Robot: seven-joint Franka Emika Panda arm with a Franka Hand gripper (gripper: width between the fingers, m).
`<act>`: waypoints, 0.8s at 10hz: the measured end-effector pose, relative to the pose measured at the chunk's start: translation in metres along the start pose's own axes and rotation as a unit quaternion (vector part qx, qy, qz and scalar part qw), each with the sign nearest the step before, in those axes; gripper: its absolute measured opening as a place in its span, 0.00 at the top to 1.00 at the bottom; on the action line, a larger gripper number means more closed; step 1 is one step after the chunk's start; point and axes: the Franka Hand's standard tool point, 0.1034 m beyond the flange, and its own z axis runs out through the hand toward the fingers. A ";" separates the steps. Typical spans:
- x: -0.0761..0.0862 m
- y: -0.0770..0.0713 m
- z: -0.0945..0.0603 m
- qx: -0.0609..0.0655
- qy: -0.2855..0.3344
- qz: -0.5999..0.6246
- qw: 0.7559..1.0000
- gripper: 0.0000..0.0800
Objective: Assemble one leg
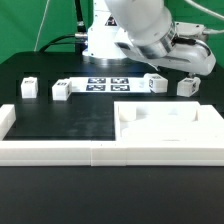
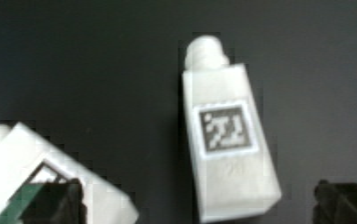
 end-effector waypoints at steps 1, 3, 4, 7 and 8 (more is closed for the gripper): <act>-0.006 0.000 0.005 -0.005 -0.027 0.001 1.000 0.19; -0.005 -0.005 0.005 -0.003 -0.014 -0.004 1.000 0.19; -0.004 -0.004 0.005 -0.003 -0.014 -0.003 1.000 0.19; -0.001 -0.012 0.014 -0.001 0.028 -0.014 1.000 0.19; -0.005 -0.021 0.024 -0.006 0.035 -0.033 0.999 0.19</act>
Offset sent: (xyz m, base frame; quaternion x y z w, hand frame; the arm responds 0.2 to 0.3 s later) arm 0.0000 0.0000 0.0000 0.0000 0.0000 0.0000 1.0000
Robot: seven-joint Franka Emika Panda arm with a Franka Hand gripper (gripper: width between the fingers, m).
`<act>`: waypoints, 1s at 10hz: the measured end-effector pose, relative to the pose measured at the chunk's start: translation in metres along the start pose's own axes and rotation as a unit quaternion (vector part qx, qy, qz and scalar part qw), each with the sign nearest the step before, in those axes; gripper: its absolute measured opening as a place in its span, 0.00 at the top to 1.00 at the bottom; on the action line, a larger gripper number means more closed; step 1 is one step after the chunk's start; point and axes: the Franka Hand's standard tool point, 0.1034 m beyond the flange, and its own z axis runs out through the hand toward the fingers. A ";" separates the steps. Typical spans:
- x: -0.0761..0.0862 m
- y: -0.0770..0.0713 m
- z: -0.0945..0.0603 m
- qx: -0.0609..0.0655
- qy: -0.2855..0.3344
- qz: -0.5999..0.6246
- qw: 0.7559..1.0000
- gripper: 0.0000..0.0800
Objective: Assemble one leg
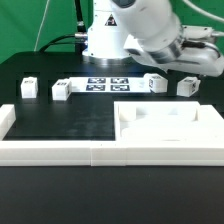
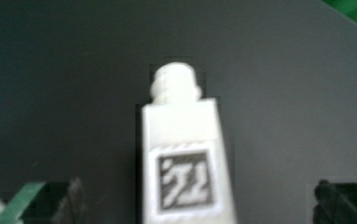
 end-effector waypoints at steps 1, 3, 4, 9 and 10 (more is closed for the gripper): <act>0.001 -0.003 0.005 -0.001 0.002 -0.009 1.000 0.19; 0.006 -0.001 0.013 -0.002 0.001 -0.007 1.000 0.19; 0.005 0.000 0.015 -0.003 0.000 -0.007 1.000 0.19; 0.009 0.009 0.027 -0.009 -0.007 0.002 1.000 0.19; 0.009 0.010 0.028 -0.010 -0.008 0.004 1.000 0.19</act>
Offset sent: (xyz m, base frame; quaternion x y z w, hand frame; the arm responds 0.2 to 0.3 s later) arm -0.0062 0.0063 -0.0078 -0.0001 0.0110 0.0001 0.9999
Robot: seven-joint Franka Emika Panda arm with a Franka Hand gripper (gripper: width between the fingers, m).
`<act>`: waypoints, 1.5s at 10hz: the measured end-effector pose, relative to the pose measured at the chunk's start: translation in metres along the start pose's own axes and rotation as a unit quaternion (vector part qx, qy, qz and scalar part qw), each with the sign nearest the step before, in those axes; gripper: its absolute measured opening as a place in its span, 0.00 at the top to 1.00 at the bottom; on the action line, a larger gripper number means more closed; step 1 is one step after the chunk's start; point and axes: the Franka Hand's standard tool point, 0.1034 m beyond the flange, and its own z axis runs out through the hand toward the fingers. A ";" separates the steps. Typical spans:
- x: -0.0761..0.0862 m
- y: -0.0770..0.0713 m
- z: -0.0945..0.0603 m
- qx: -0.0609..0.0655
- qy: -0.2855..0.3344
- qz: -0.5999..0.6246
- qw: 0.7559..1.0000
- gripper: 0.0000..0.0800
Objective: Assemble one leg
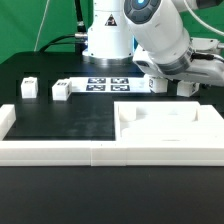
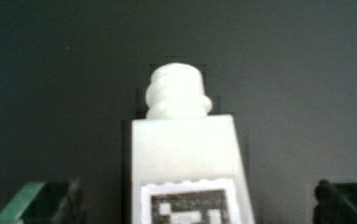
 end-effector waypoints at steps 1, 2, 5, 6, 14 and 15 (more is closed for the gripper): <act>0.000 0.001 0.001 0.000 0.000 0.002 1.000 0.22; 0.000 0.001 0.001 0.000 0.000 0.002 1.000 0.22; 0.000 0.001 0.001 0.000 -0.001 0.002 1.000 0.64; 0.000 0.001 0.001 0.000 -0.001 0.002 1.000 0.64; -0.027 -0.002 -0.037 0.003 -0.022 -0.005 1.000 0.64; -0.029 -0.002 -0.045 0.007 -0.016 -0.006 1.000 0.64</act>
Offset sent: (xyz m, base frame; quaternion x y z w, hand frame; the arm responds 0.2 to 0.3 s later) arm 0.0000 0.0000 0.0000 0.0000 0.0000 0.0000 1.0000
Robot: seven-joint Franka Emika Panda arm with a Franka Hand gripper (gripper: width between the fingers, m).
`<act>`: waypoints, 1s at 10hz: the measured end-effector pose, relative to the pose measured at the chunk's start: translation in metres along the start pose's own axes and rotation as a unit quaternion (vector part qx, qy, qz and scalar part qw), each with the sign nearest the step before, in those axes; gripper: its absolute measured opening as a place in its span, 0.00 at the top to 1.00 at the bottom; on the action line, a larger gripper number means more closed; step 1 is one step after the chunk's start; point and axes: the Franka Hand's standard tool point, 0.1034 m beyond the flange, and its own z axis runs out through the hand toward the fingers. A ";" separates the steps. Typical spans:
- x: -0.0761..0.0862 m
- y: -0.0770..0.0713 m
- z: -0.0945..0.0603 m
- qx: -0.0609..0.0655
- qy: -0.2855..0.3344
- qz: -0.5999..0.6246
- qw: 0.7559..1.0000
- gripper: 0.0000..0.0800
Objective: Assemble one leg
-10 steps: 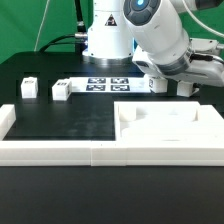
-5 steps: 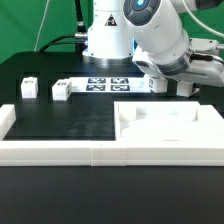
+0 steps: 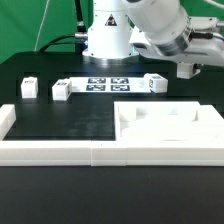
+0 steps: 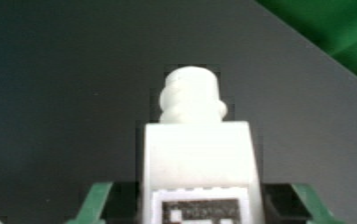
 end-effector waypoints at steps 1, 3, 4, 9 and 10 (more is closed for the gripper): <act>-0.001 -0.002 -0.004 0.000 0.009 0.004 1.000 0.64; -0.001 -0.001 -0.002 0.000 0.008 0.003 1.000 0.64; 0.007 -0.007 -0.005 0.007 0.057 0.009 0.998 0.64; 0.006 -0.019 -0.047 -0.049 0.241 -0.075 0.966 0.64; 0.003 -0.024 -0.058 -0.061 0.281 -0.108 0.952 0.64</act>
Offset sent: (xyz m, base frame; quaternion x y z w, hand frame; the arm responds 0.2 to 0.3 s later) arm 0.0000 0.0000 0.0000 0.0000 0.2377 0.0000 0.9713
